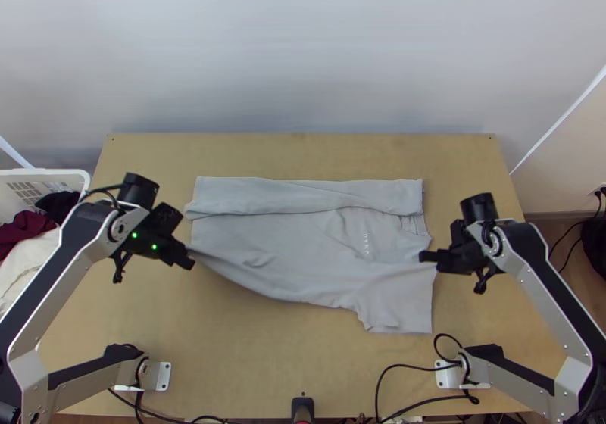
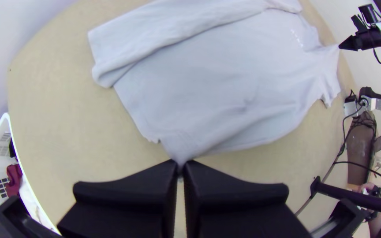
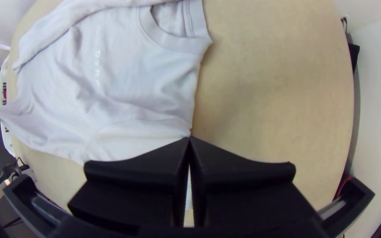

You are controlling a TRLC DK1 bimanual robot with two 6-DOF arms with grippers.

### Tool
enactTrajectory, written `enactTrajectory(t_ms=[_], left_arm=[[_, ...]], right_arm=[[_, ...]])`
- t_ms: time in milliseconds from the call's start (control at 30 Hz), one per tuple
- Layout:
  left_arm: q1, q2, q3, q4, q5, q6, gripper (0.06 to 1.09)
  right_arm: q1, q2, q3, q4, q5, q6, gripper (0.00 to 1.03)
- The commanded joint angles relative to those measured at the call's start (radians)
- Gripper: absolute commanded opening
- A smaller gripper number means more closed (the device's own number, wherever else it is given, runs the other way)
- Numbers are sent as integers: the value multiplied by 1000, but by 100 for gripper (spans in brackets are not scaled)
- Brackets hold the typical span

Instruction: Fold the t-shirt

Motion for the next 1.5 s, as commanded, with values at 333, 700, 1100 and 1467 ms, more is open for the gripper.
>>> enactTrajectory(t_ms=[333, 700, 1100, 1467], left_arm=[[109, 195, 155, 82, 9, -36, 10], [161, 465, 401, 176, -1, -138, 10], [196, 660, 542, 204, -24, -139, 10], [209, 700, 550, 213, 59, -99, 96]], right_arm=[[-3, 181, 287, -3, 12, -16, 3], [-10, 418, 521, 42, 14, 7, 3], [-27, 651, 779, 59, 67, 33, 3], [-3, 714, 823, 132, 156, 69, 90]])
